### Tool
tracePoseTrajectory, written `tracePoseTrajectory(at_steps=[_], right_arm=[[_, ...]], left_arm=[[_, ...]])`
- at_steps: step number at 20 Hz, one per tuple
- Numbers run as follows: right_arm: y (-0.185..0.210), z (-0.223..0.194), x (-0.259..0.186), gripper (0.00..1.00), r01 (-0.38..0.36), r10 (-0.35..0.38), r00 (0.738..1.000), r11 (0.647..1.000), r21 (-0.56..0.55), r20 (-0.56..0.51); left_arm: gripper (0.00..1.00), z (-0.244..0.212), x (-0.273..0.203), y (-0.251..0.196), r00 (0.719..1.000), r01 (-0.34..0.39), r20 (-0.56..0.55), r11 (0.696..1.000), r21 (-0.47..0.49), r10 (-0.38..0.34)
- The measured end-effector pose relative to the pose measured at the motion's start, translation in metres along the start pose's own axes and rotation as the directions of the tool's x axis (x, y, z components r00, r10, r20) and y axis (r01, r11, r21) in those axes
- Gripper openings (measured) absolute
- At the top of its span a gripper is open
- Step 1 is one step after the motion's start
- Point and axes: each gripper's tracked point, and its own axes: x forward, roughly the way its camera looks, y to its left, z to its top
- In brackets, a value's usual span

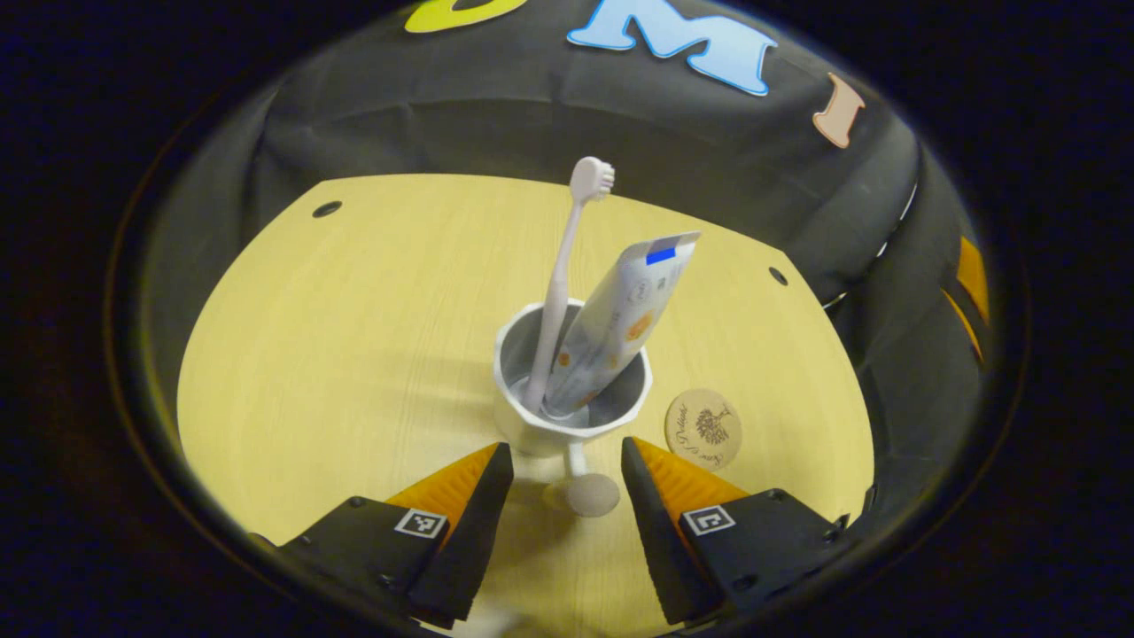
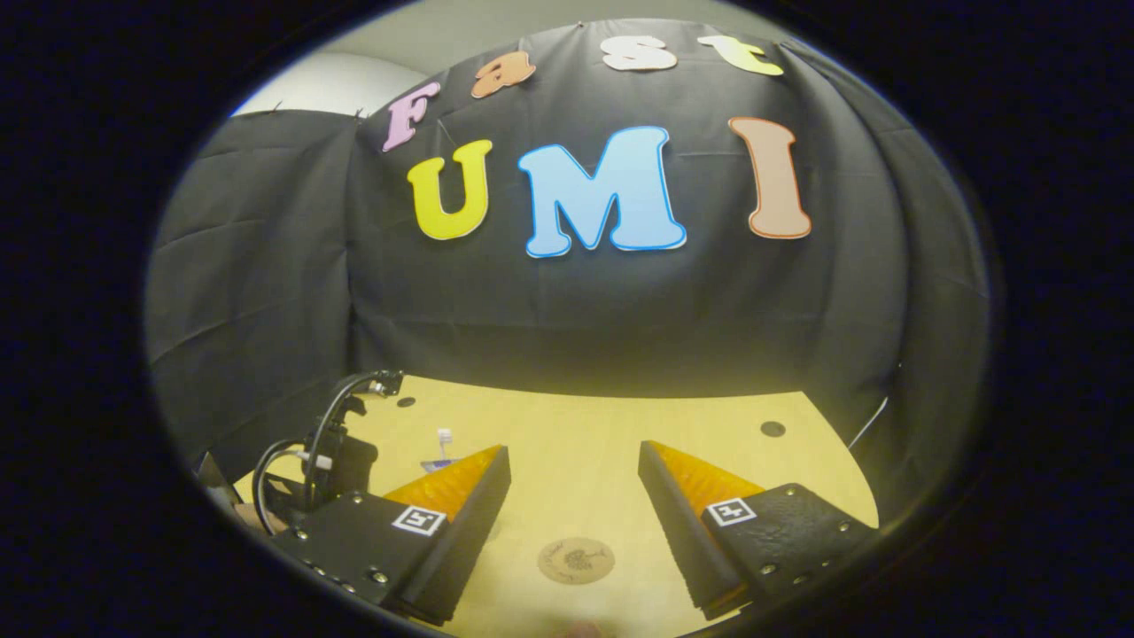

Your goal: Put the toothbrush and toothpaste on the desktop into the cup, then pick up the cup and place it on the coaster on the desktop.

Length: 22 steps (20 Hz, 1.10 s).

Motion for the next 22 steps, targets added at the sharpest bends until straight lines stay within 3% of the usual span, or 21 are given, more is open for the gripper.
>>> tracePoseTrajectory(at_steps=[3, 4, 5, 6, 8, 12, 15, 16, 17, 22], right_arm=[[-0.006, -0.007, -0.009, 0.91, 0.002, -0.002, 1.000, 1.000, 0.004, -0.017], [-0.008, -0.009, -0.010, 0.91, 0.002, -0.002, 1.000, 1.000, 0.008, -0.022], [-0.009, -0.009, -0.012, 0.91, 0.004, -0.004, 1.000, 1.000, 0.014, -0.025], [-0.011, -0.011, -0.014, 0.91, 0.007, -0.006, 1.000, 1.000, 0.018, -0.029], [-0.013, -0.015, -0.015, 0.91, 0.014, -0.013, 0.999, 1.000, 0.024, -0.039], [-0.018, -0.021, -0.019, 0.91, 0.025, -0.023, 0.998, 0.999, 0.032, -0.056], [-0.023, -0.025, -0.023, 0.91, 0.037, -0.034, 0.997, 0.999, 0.038, -0.069], [-0.025, -0.026, -0.023, 0.91, 0.041, -0.038, 0.997, 0.998, 0.041, -0.073], [-0.027, -0.027, -0.024, 0.91, 0.044, -0.040, 0.996, 0.998, 0.046, -0.076], [-0.035, -0.031, -0.025, 0.91, 0.058, -0.052, 0.995, 0.996, 0.064, -0.085]], left_arm=[[0.68, -0.002, 0.007, 0.001, 1.000, -0.012, -0.024, 1.000, -0.011, 0.012], [0.74, -0.001, 0.008, 0.002, 0.999, -0.018, -0.028, 1.000, -0.005, 0.018], [0.72, -0.002, 0.008, 0.001, 0.999, -0.019, -0.036, 1.000, -0.002, 0.019], [0.64, -0.003, 0.008, 0.001, 0.999, -0.022, -0.042, 1.000, 0.001, 0.022], [0.63, -0.005, 0.010, 0.002, 0.998, -0.037, -0.055, 0.999, 0.008, 0.038], [0.48, -0.010, 0.016, 0.001, 0.995, -0.043, -0.088, 0.999, 0.004, 0.044], [0.45, -0.012, 0.017, 0.002, 0.993, -0.054, -0.105, 0.998, 0.026, 0.057], [0.45, -0.012, 0.013, 0.006, 0.989, -0.086, -0.114, 0.995, 0.046, 0.091], [0.38, -0.015, 0.017, 0.006, 0.988, -0.092, -0.122, 0.994, 0.065, 0.099], [0.32, -0.013, 0.017, 0.007, 0.982, -0.125, -0.128, 0.985, 0.121, 0.140]])
